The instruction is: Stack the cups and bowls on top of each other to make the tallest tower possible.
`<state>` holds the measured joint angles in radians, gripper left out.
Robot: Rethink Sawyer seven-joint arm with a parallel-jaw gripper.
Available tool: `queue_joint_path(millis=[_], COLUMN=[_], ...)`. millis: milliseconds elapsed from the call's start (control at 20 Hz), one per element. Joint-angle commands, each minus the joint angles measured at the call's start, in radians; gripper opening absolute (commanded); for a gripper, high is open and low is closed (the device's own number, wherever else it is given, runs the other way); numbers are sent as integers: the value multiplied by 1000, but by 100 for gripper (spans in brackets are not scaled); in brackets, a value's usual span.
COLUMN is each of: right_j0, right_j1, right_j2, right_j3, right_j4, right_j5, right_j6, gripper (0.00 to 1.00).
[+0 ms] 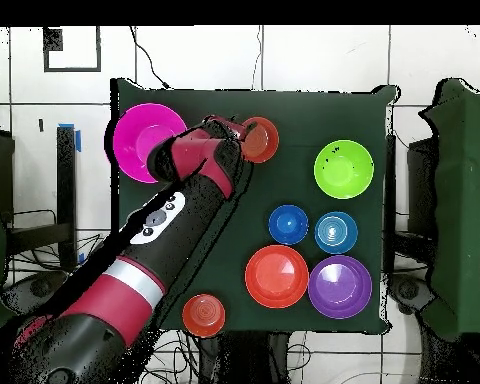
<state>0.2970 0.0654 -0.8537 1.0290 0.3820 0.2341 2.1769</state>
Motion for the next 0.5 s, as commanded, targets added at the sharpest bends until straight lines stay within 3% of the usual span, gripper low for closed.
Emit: queue_joint_path(millis=[50, 150, 200, 500], right_j0=[-16, -13, -11, -9], right_j1=[35, 40, 42, 62], right_j2=[131, 123, 119, 97], right_j3=[-24, -22, -20, -54], right_j4=[-33, -20, -13, 0], right_j5=[169, 162, 158, 170], right_j6=[55, 79, 91, 108], gripper=[100, 100, 0, 0])
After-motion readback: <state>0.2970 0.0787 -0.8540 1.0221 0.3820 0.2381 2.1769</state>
